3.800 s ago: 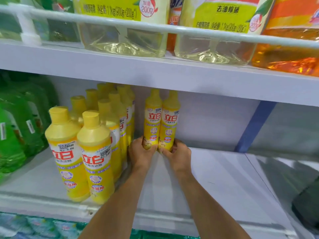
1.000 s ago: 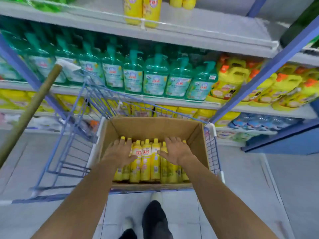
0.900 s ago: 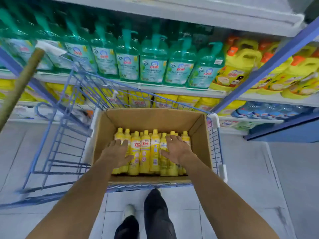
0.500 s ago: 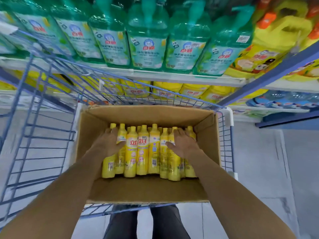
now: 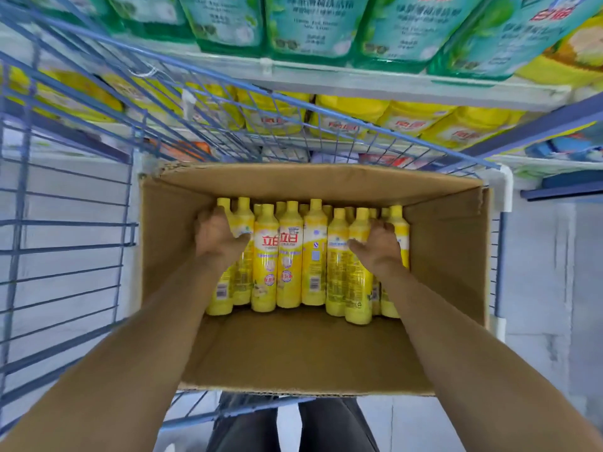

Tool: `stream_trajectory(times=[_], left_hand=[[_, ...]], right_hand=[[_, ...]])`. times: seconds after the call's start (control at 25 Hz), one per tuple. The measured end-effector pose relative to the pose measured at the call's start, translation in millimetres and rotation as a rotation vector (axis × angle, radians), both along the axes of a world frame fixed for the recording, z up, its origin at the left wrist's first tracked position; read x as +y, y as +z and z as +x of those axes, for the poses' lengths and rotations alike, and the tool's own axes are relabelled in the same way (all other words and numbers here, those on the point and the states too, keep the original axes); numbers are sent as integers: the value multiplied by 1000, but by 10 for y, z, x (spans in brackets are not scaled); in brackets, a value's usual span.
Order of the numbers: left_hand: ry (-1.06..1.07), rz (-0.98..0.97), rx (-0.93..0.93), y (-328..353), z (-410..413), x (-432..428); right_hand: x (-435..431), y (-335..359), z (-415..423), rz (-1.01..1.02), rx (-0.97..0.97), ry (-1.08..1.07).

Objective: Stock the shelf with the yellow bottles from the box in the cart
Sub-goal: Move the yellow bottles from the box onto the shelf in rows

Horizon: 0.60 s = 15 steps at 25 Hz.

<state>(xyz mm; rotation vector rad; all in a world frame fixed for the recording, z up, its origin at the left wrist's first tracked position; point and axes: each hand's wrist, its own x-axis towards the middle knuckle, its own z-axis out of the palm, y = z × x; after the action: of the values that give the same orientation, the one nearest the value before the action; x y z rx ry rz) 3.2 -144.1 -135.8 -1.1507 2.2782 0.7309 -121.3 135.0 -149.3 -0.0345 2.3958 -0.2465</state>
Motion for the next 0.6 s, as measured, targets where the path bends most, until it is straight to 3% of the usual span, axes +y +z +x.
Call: stream_trajectory(times=[0.28, 0.6], left_hand=[[16, -3, 123, -44, 147, -16], [148, 378, 159, -386, 278, -182]], right_hand=[[-5, -82, 72, -14, 24, -90], [32, -173, 115, -16, 62, -113]])
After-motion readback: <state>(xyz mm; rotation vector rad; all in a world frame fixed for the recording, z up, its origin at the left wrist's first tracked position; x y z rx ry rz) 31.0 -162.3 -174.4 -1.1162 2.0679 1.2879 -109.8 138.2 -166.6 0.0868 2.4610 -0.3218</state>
